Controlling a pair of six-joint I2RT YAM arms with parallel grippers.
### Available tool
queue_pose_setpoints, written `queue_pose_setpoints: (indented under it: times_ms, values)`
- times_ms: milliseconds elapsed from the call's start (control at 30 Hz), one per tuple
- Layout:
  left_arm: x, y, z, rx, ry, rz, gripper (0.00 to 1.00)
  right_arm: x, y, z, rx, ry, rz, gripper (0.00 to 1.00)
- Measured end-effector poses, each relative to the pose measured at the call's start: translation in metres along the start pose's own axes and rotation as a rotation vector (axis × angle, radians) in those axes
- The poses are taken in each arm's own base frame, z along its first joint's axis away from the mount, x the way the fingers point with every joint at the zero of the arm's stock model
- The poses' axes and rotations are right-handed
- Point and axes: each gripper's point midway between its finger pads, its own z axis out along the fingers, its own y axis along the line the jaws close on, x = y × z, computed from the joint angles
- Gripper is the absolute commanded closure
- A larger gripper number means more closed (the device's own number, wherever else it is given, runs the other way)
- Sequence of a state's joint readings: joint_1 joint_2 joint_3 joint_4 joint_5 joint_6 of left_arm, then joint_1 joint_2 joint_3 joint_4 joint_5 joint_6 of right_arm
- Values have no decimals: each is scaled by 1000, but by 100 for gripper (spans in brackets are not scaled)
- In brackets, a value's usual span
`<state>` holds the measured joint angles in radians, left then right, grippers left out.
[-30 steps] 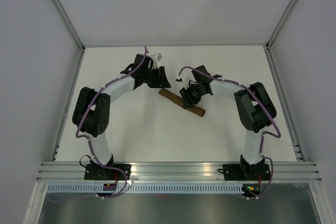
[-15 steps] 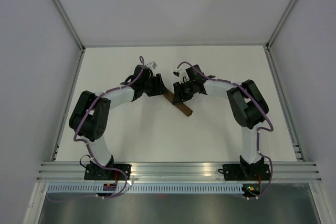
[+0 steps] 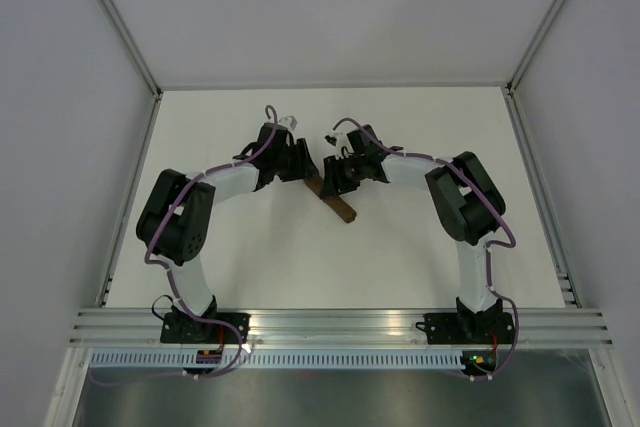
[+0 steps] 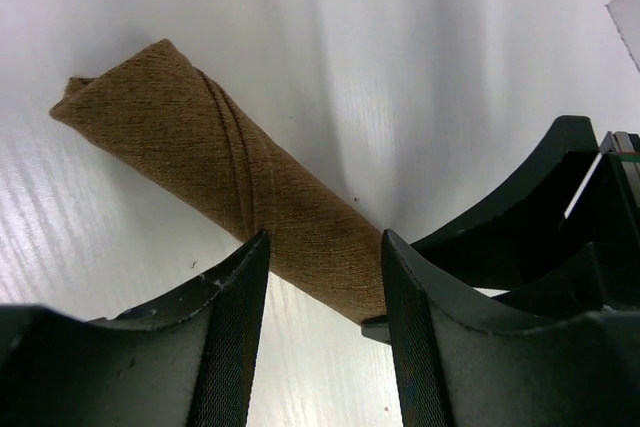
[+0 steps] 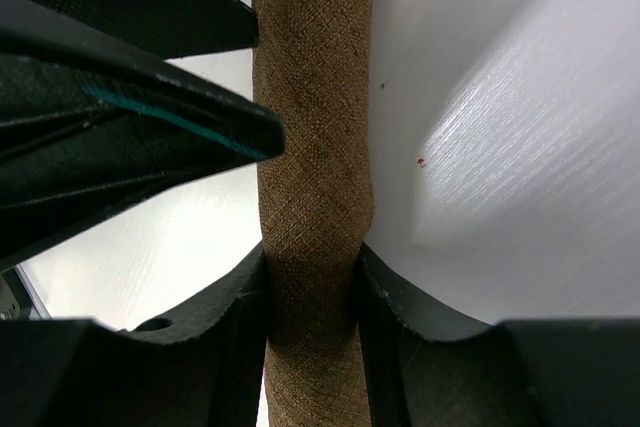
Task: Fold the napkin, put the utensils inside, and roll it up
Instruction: Roll the napkin with the utensil
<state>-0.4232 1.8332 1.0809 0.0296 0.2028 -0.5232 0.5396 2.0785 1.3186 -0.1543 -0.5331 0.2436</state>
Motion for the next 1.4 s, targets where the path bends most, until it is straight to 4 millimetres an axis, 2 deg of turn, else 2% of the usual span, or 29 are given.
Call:
queue_pose_setpoints:
  times_ms: [233,367,533,733,1067,1400]
  values:
    - [-1,13,-6,-79,-8,-5,45,-1,0,0,0,-3,4,55]
    - [-5,16,-6,-113,-2,-8,45,-1,3,0,-8,-2,12,46]
    - [-12,19,4,-135,-6,-7,45,-3,6,0,-19,-3,8,40]
    - [-3,28,16,-162,33,-8,46,-4,8,-1,-22,4,4,40]
    - [-12,26,29,-169,57,19,47,0,9,-5,-17,43,10,39]
    - [-18,23,43,-157,82,47,46,1,13,-9,-26,90,1,31]
